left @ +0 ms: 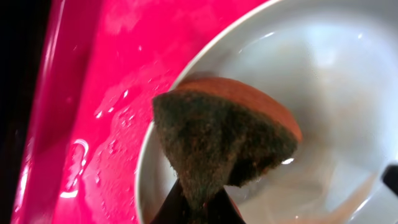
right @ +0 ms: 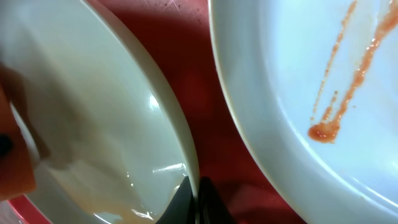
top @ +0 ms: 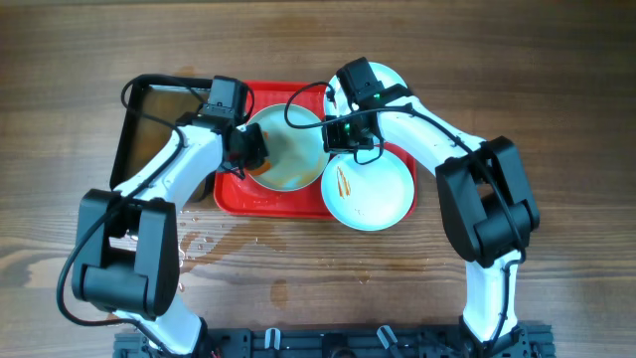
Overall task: Clean dirty plates on tray and stack at the side
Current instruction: 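Scrub the plate held by right gripper with the sponge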
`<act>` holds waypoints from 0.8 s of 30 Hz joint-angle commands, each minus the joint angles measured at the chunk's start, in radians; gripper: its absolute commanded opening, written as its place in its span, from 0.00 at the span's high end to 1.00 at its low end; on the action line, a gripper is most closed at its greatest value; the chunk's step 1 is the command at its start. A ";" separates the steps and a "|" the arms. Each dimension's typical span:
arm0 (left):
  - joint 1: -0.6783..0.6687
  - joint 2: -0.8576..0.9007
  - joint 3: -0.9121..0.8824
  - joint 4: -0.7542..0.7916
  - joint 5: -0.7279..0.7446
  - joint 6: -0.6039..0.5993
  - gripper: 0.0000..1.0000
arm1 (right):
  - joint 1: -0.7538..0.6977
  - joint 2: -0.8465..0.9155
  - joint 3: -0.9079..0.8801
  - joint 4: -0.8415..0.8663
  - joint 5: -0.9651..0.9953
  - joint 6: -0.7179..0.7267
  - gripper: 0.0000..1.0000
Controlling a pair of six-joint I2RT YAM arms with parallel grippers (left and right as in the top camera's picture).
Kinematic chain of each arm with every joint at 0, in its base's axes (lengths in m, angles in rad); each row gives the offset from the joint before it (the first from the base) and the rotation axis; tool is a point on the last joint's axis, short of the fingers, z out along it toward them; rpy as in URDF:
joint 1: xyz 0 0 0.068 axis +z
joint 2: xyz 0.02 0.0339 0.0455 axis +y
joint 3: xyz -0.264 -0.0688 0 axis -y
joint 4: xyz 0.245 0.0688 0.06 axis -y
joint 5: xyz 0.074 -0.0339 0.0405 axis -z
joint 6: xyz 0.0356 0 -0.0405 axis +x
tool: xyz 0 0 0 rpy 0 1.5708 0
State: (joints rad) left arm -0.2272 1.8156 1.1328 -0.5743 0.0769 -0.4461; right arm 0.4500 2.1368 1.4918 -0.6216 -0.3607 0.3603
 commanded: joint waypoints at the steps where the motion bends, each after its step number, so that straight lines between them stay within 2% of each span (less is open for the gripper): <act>1: -0.043 0.040 0.023 0.034 -0.058 0.014 0.96 | 0.003 -0.030 -0.005 -0.006 0.018 -0.021 0.96; 4: -0.086 0.069 0.023 0.063 -0.052 -0.011 0.96 | 0.003 -0.030 -0.005 -0.008 0.017 -0.020 0.96; 7: -0.102 0.071 0.023 0.097 0.040 -0.010 0.96 | 0.003 -0.030 -0.005 -0.010 0.017 -0.020 0.96; 11: -0.040 0.067 0.024 0.157 0.225 -0.010 0.96 | 0.003 -0.030 -0.005 -0.013 0.017 -0.021 0.96; 15: 0.056 0.028 0.050 0.159 0.314 -0.006 0.96 | 0.003 -0.030 -0.005 -0.016 0.016 -0.020 0.96; 22: 0.153 -0.166 0.061 0.096 0.342 -0.006 0.96 | 0.003 -0.029 -0.008 -0.005 0.023 -0.018 0.95; 24: 0.174 -0.216 0.061 0.038 0.335 -0.006 0.96 | 0.005 -0.023 -0.008 0.001 0.024 -0.017 0.87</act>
State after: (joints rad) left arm -0.0841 1.7084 1.1606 -0.4877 0.3805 -0.4511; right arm 0.4492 2.1368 1.4910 -0.6315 -0.3370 0.3542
